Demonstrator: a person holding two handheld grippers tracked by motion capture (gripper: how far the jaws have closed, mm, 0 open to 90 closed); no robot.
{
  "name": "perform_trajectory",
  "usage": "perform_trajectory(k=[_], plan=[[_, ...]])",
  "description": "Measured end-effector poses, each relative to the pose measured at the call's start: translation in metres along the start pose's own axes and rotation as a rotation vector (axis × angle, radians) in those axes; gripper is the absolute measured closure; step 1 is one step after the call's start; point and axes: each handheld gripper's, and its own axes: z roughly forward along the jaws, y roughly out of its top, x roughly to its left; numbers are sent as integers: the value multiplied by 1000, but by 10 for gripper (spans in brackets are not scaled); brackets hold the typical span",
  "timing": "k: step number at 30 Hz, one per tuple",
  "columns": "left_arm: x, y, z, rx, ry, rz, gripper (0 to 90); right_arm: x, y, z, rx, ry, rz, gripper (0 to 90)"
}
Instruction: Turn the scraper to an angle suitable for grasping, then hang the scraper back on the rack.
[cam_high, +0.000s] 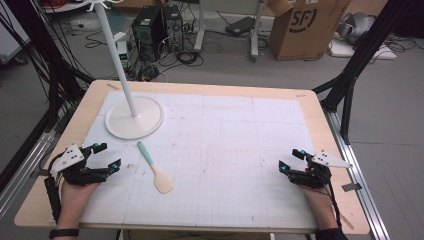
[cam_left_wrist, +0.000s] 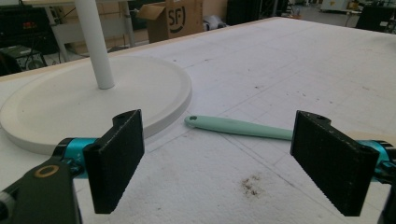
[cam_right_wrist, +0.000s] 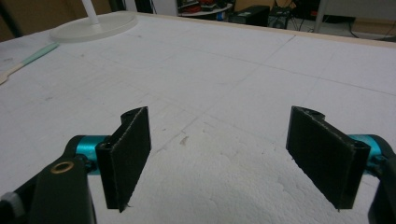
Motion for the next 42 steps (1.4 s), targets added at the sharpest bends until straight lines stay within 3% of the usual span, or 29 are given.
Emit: perform_trajectory(k=[11, 19, 24, 29, 34, 35, 36, 42], plan=[[1, -1, -2, -21, 8, -11, 167, 0, 0, -1, -3, -8, 19, 196], [0, -1, -2, -19, 6, -7, 170, 5, 3, 0, -6, -1, -26, 188], [0, -1, -2, -16, 8, -2, 171, 14, 18, 5, -20, 10, -26, 182], [1, -1, -2, -20, 4, -7, 173, 35, 42, 27, -6, 78, -49, 179], [0, -1, -2, -20, 1, 0, 172, 67, 68, 58, 14, 169, -106, 179], [0, -1, -2, -20, 1, 0, 172, 67, 68, 58, 14, 169, -106, 179], [0, -1, -2, -18, 2, 0, 173, 80, 77, 71, 26, 207, -125, 179], [0, -1, -2, -18, 0, 0, 173, 118, 97, 114, 58, 306, -166, 186]])
